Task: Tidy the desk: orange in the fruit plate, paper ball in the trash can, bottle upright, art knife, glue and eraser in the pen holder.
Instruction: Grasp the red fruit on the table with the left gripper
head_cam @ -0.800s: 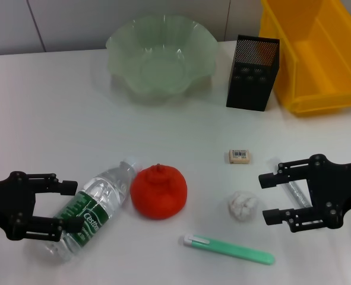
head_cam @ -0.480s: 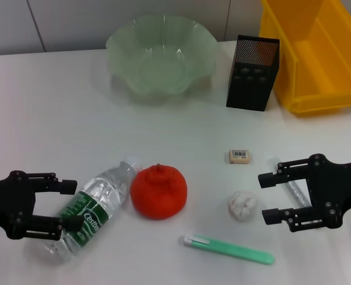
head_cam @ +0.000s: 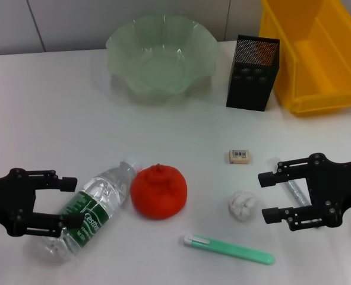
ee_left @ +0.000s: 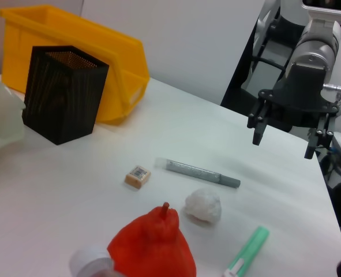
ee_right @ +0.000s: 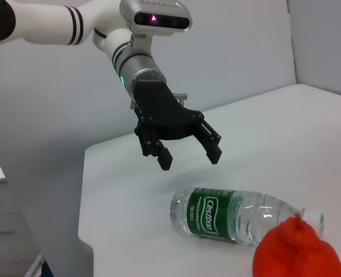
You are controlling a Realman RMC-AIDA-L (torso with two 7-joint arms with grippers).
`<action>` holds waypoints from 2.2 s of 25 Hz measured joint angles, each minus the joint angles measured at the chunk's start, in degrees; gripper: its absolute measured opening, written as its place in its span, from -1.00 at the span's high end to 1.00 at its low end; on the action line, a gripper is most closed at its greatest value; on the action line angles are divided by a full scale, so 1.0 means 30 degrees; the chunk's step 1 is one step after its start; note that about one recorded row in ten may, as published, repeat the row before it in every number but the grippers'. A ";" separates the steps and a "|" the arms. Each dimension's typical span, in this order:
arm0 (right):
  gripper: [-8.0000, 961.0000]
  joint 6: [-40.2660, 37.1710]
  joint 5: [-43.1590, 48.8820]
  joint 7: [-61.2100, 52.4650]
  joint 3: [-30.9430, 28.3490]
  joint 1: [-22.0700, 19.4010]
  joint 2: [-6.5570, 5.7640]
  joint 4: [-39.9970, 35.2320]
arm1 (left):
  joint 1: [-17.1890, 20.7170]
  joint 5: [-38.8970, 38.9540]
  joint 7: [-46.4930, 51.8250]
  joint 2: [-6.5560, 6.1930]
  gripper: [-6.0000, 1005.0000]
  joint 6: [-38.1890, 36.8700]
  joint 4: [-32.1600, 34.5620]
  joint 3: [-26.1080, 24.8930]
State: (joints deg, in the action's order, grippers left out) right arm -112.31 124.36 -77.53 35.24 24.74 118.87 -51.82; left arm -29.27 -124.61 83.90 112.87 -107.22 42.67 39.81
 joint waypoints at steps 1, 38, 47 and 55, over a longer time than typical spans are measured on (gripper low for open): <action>-0.36 0.0000 0.0001 -0.0028 0.0000 0.0009 -0.0001 -0.0023 | -0.0008 0.0013 0.0035 0.0076 -0.59 0.0000 0.0240 -0.0086; -0.37 0.0010 0.1030 -0.2584 0.0008 0.0303 -0.0112 -0.0311 | -0.1707 0.4968 -0.3842 0.2053 -0.56 0.8857 -0.2105 0.7525; -0.37 0.0000 0.1883 -0.3206 0.0502 0.0464 -0.0144 -0.1030 | -0.1880 0.5240 -0.3865 0.2063 -0.55 0.9796 -0.2411 0.8503; -0.37 0.0159 0.1974 -0.3327 0.0502 0.0555 -0.0161 -0.1036 | -0.2015 0.5556 -0.3939 0.2073 -0.54 1.1095 -0.2849 0.9505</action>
State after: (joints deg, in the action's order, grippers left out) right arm -111.83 130.28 -87.51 36.75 26.41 118.39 -54.93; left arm -35.31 -107.94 72.08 119.09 -73.94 34.12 68.32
